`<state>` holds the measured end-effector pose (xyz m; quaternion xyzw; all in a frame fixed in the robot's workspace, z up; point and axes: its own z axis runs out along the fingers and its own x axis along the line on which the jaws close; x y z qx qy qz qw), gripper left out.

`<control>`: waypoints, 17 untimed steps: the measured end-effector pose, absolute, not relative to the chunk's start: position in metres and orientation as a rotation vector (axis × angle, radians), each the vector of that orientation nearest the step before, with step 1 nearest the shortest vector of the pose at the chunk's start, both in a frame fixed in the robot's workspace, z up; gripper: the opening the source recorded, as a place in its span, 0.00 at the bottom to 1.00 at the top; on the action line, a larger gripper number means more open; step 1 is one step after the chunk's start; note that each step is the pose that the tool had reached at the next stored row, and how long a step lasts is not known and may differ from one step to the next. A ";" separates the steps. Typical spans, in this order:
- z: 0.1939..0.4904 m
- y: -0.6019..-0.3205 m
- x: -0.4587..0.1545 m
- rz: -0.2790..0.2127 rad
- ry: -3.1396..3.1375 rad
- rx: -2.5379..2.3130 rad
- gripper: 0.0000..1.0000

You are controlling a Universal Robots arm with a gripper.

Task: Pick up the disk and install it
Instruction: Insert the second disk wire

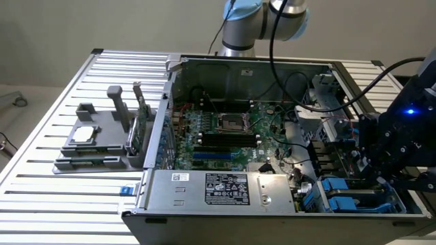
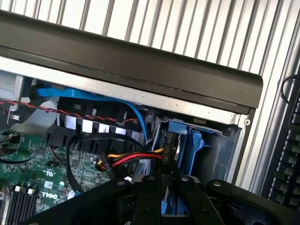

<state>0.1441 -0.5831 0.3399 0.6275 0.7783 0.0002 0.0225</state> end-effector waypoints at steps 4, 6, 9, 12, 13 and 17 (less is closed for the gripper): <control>0.339 -0.582 0.144 -0.001 2.388 1.971 0.18; 0.339 -0.581 0.145 -0.002 2.379 1.981 0.18; 0.338 -0.580 0.146 -0.004 2.367 1.994 0.18; 0.338 -0.579 0.147 -0.006 2.354 2.008 0.18; 0.338 -0.579 0.147 -0.007 2.350 2.012 0.18; 0.337 -0.578 0.147 -0.012 2.337 2.024 0.18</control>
